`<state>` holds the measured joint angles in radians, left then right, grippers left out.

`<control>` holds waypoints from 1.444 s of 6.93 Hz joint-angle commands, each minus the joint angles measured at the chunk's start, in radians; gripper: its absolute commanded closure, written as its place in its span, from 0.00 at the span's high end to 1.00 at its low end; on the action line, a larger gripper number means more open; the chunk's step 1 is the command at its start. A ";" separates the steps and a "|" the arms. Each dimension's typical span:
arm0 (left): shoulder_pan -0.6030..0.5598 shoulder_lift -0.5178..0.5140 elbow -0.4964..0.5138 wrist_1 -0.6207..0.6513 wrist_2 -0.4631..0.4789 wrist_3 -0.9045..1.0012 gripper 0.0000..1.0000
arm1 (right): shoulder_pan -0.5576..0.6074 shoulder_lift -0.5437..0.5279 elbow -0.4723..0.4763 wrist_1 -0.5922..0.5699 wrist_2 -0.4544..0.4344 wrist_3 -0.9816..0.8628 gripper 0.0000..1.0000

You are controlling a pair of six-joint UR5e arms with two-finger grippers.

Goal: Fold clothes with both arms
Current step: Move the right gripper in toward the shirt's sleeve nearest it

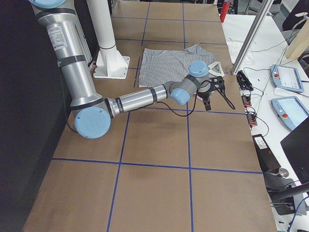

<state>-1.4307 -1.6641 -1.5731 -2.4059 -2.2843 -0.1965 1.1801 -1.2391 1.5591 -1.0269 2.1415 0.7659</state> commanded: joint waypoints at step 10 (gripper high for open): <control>0.004 -0.006 -0.004 -0.027 -0.001 -0.009 1.00 | -0.330 0.234 -0.350 0.148 -0.334 0.246 0.67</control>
<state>-1.4266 -1.6699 -1.5770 -2.4323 -2.2856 -0.2047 0.8724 -1.0044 1.2241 -0.8831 1.8299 0.9982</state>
